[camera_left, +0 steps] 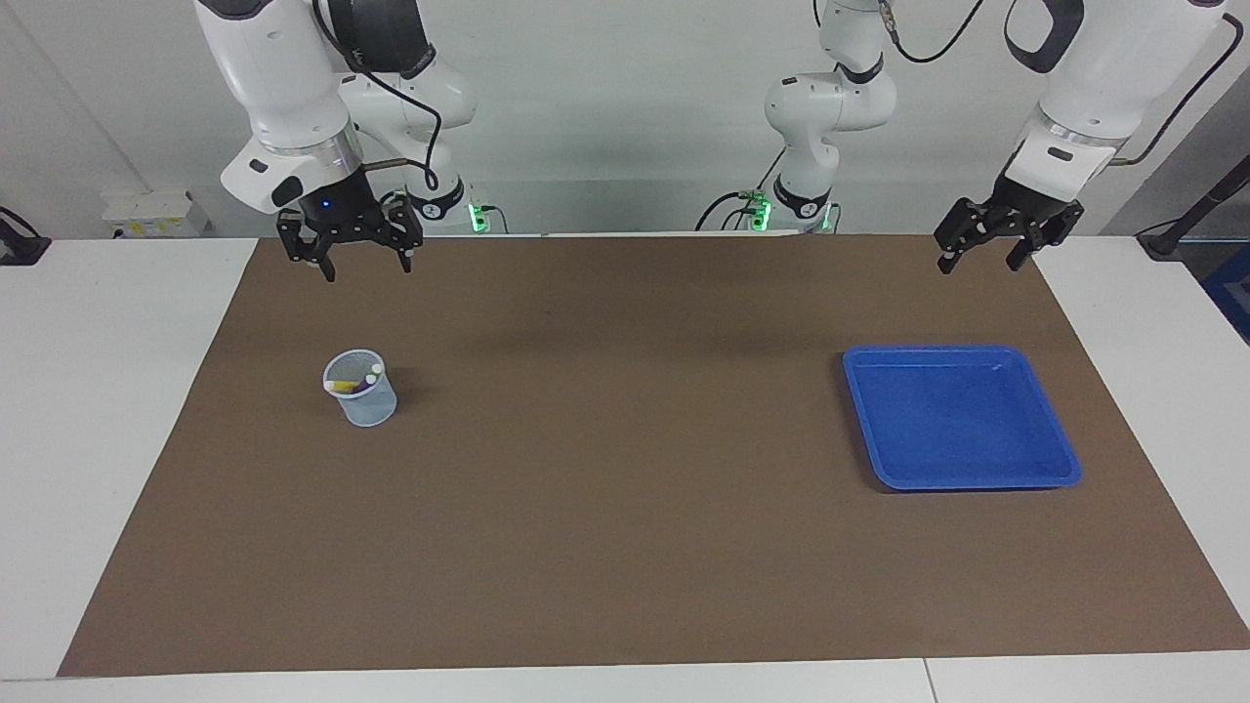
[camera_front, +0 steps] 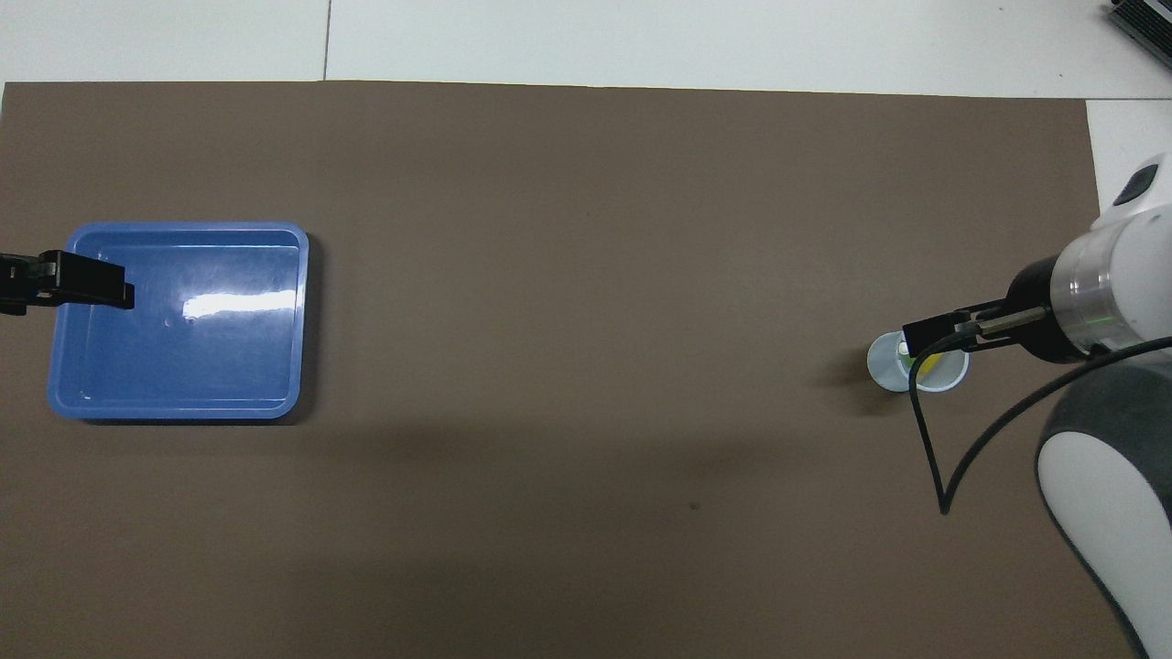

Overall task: Right arm passes pens to left for tray arrangement
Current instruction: 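Lower the right gripper into the white cup toward the pens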

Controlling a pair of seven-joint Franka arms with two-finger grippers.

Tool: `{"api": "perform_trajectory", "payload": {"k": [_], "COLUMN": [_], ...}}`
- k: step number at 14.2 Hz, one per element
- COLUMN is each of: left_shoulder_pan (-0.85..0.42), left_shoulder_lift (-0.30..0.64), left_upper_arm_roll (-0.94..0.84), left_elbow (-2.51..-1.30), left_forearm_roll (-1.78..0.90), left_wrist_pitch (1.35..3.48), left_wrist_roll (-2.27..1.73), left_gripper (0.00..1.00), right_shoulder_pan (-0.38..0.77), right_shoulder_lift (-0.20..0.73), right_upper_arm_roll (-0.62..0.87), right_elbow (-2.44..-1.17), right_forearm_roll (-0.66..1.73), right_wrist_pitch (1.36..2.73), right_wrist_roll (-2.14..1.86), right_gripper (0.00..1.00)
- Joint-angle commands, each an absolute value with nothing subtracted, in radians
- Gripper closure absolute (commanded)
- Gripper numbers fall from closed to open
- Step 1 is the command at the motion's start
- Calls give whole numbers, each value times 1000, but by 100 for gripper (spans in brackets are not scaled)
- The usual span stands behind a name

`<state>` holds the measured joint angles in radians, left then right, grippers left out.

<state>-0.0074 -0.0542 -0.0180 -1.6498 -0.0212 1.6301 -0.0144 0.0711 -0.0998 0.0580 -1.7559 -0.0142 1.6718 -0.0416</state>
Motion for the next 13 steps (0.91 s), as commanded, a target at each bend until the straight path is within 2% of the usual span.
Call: {"api": "perform_trajectory", "payload": {"k": [1,3,7,13], "left_shoulder_pan": [8,12,26,20], "left_shoulder_lift": [-74,-84,-86,-95], "left_upper_arm_roll": [-20,-20,-20,-21], "left_elbow": [-1678,-1696,-1704,-1724], "left_forearm_roll": [-29,-29,-31,-31], "left_wrist_pitch": [1646,1658,1677,1681], "left_wrist_roll": [-14,-21,-26,-44], "left_gripper": [0,0,0,0], "right_shoulder_pan": [19,-50,-83,-124], "right_shoulder_lift": [-118,-109,-89,77], "right_upper_arm_roll": [48,46,46,48], "right_elbow": [-1801,-1854,-1988,-1990], "right_forearm_roll": [-5,-6,-14,-14], "right_wrist_pitch": [1715,1782,1952,2152], "right_wrist_roll": [-173,-274,-337,-435], "right_gripper": [0,0,0,0]}}
